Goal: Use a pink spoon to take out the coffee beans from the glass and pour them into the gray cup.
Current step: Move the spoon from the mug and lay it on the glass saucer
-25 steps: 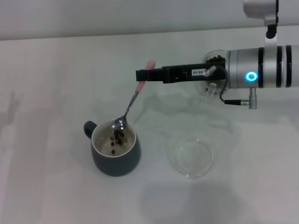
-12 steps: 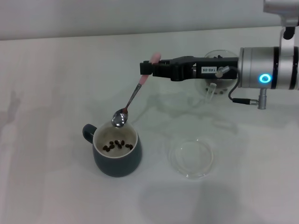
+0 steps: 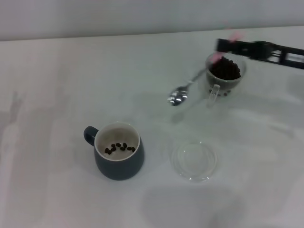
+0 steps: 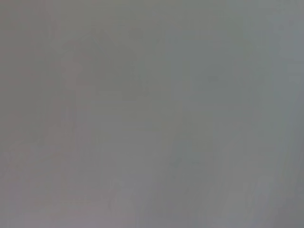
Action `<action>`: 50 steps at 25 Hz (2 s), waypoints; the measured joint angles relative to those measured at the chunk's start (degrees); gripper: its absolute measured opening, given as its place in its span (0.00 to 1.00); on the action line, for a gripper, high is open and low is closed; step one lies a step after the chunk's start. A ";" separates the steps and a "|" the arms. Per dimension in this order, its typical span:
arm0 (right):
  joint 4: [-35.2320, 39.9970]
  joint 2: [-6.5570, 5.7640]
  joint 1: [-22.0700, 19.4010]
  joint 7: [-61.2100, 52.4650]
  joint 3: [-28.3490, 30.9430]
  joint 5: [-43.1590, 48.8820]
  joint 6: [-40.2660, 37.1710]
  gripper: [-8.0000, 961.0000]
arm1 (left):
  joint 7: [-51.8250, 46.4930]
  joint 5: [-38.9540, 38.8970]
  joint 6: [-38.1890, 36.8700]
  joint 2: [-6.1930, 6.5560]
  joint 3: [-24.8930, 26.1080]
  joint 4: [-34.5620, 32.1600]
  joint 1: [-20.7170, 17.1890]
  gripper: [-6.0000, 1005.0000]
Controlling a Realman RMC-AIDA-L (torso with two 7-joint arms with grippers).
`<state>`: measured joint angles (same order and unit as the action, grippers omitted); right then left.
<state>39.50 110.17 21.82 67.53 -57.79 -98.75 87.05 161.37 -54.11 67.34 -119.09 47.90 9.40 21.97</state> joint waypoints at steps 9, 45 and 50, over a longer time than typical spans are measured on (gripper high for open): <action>-9.00 -2.02 -2.32 5.24 0.39 4.89 1.01 0.16 | 0.02 -0.56 0.04 0.00 0.00 -0.13 0.61 0.88; -9.27 2.41 -3.15 7.85 2.40 16.58 -8.01 0.25 | 0.00 -0.56 -0.37 -0.09 0.00 -0.68 0.74 0.88; -9.10 2.42 -4.11 11.15 5.88 16.62 -8.02 0.53 | 0.00 -0.56 -0.34 -0.09 0.00 -0.61 0.67 0.88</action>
<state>30.40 112.59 17.71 78.69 -51.91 -82.13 79.03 161.36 -54.67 67.00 -119.18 47.90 8.79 22.65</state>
